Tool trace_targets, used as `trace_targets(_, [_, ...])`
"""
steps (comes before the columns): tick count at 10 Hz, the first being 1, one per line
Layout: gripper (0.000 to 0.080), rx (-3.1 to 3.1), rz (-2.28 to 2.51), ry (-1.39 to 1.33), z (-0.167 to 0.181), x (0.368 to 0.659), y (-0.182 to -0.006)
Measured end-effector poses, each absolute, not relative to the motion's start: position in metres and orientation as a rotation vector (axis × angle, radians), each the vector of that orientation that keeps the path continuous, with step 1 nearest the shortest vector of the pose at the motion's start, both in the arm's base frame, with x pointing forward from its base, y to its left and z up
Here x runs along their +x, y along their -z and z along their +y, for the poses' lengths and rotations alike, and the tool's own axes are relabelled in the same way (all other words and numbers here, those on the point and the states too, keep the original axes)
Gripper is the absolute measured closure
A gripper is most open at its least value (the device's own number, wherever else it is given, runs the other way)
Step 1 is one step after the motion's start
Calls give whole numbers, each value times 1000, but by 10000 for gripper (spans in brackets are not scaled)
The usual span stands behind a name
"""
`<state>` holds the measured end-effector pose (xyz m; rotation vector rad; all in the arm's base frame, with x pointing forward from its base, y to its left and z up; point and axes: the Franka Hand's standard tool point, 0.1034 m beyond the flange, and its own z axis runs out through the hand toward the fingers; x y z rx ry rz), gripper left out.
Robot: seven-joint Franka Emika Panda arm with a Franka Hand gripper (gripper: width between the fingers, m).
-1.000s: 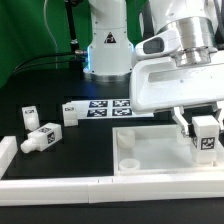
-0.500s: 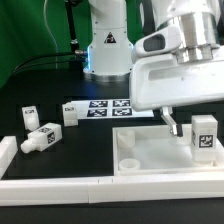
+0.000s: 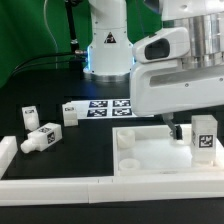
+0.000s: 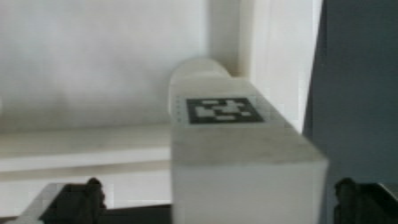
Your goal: Assemble one leg
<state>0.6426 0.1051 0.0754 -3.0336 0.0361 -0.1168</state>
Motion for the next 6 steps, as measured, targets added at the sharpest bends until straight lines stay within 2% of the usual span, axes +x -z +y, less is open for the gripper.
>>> trace_targets(1, [150,-3031,46,-10,103,636,-73])
trace_targets(2, [150,-3030,52,5,103,641,-74])
trace_targets(4, [410,-3029,84,4,103,640,-73])
trace_targets(5, [410,-3027,107,3,103,640,-73])
trace_targets(6, [515,-3017,258,-6,104,640,-73])
